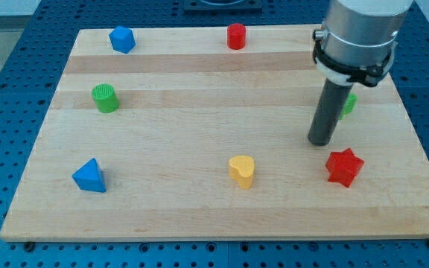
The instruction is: Slide the red star down a bit
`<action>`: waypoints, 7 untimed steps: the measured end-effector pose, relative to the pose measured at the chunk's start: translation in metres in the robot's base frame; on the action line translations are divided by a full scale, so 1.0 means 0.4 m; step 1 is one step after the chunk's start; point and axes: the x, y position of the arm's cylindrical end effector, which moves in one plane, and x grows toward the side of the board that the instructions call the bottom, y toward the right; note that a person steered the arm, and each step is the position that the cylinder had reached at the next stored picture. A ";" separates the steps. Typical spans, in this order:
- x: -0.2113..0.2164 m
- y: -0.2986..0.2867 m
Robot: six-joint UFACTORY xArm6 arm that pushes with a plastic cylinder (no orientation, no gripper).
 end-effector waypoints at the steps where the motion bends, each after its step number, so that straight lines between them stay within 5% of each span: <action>1: 0.039 -0.021; 7: 0.120 0.028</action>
